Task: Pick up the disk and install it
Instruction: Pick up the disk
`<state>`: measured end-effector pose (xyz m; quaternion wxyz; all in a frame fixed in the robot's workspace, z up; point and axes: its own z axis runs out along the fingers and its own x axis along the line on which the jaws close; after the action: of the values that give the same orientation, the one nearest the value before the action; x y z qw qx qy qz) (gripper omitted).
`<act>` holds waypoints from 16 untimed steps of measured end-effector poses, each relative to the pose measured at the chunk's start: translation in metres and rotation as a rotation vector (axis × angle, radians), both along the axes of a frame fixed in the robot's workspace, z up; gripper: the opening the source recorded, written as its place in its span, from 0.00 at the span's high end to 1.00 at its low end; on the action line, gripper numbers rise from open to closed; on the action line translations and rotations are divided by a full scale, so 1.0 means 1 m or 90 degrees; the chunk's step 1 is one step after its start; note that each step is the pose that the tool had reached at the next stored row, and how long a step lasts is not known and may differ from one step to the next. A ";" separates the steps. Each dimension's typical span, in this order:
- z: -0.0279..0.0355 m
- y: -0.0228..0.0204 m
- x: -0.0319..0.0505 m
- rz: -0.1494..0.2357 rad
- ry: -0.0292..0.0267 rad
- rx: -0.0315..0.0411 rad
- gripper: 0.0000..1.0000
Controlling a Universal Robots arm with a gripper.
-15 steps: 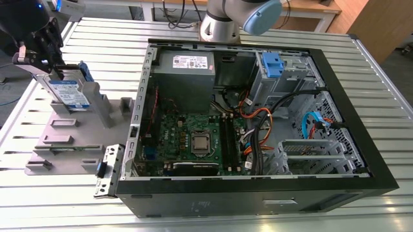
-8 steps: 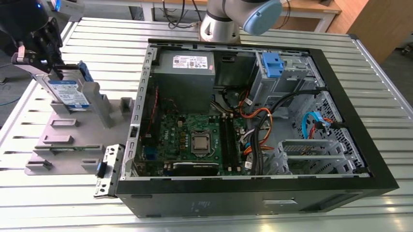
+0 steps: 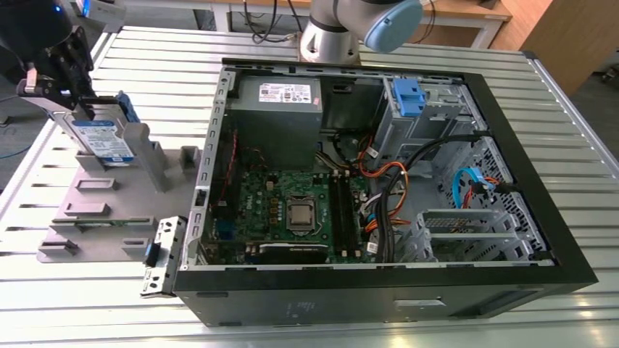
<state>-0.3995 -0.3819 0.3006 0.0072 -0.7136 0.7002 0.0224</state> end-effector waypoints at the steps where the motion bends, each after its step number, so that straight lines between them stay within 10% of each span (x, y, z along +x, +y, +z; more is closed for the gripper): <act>1: 0.0000 0.0000 -0.0001 0.000 0.0000 0.0000 0.65; 16: 0.0099 0.0000 -0.0004 0.000 0.0000 0.0000 0.65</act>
<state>-0.3999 -0.3819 0.3105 0.0072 -0.7136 0.7002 0.0224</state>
